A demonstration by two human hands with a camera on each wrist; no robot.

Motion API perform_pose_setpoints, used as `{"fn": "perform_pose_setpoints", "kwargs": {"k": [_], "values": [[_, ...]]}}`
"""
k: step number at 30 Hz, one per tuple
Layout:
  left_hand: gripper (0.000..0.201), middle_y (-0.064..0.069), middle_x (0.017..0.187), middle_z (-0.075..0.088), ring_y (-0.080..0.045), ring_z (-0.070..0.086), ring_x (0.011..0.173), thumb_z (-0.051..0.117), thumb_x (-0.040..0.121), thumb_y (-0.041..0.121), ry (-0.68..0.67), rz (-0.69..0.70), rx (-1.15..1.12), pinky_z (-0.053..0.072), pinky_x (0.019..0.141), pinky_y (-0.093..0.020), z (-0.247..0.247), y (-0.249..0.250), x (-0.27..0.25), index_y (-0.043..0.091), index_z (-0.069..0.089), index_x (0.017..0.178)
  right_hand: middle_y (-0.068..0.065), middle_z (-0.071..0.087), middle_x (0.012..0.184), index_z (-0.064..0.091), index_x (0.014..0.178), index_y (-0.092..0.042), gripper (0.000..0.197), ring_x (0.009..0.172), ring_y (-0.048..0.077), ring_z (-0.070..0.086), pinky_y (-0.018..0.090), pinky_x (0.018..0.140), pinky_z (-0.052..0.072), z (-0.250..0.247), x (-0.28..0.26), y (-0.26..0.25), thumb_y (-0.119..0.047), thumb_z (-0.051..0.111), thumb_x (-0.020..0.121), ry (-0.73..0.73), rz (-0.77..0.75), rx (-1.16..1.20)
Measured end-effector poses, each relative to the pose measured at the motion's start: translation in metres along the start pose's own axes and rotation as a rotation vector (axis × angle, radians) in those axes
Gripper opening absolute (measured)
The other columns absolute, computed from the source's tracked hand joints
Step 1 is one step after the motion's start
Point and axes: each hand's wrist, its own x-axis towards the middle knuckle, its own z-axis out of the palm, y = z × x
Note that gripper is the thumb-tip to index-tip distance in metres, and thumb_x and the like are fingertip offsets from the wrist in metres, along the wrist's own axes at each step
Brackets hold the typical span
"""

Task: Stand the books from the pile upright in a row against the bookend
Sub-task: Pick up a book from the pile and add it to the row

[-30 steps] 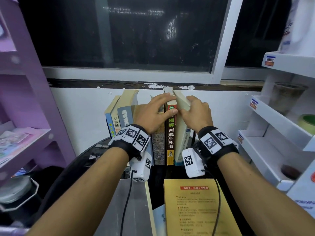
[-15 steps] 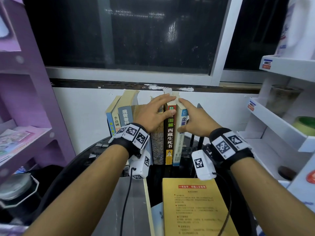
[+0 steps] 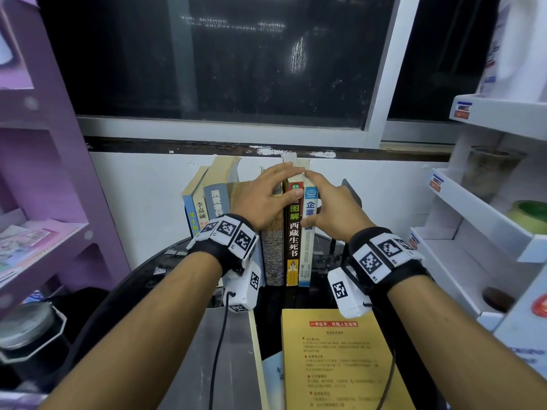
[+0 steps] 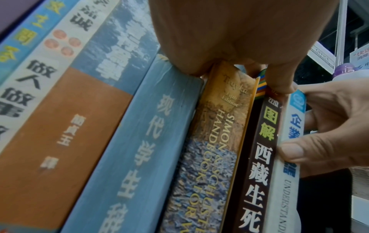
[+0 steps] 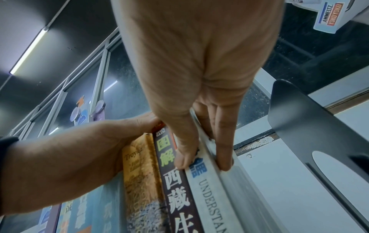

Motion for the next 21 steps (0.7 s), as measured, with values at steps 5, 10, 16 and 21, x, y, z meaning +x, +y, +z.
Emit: {"fn": "perform_pose_setpoints", "kwargs": {"k": [5,10,16,21], "values": [[0.045,0.009,0.149,0.038,-0.009,0.038,0.134,0.055,0.093,0.04,0.01,-0.005,0.003,0.035,0.11,-0.037,0.0002,-0.0007,-0.0002,0.036,0.047,0.137,0.007,0.065,0.111,0.023,0.149,-0.031,0.095,0.092,0.019,0.067,0.03,0.078,0.055,-0.0001,0.0032,0.0008,-0.012,0.081,0.076,0.004,-0.022,-0.017],[0.045,0.009,0.149,0.039,-0.01,0.039,0.133,0.055,0.093,0.04,0.013,0.007,0.023,0.036,0.108,-0.035,-0.0005,0.0018,-0.0015,0.036,0.047,0.137,0.006,0.066,0.113,0.021,0.15,-0.03,0.097,0.098,0.019,0.066,0.027,0.08,0.05,-0.0033,0.0031,0.0005,-0.015,0.081,0.076,-0.027,-0.02,-0.057],[0.045,0.01,0.149,0.037,-0.011,0.041,0.131,0.055,0.093,0.042,0.002,0.004,0.032,0.039,0.106,-0.037,-0.0012,0.0037,-0.003,0.039,0.046,0.137,0.009,0.063,0.112,0.02,0.15,-0.029,0.101,0.097,0.022,0.066,0.038,0.085,0.057,-0.0008,-0.0019,-0.001,-0.013,0.083,0.073,-0.017,0.0,-0.036],[0.045,0.011,0.15,0.036,-0.01,0.041,0.131,0.055,0.093,0.042,0.014,0.012,0.056,0.035,0.102,-0.026,-0.0003,0.0044,-0.0034,0.038,0.046,0.137,0.008,0.063,0.111,0.018,0.15,-0.032,0.1,0.093,0.021,0.067,0.038,0.082,0.058,0.0015,-0.0055,-0.0007,-0.014,0.081,0.075,-0.01,-0.001,-0.015]]}}
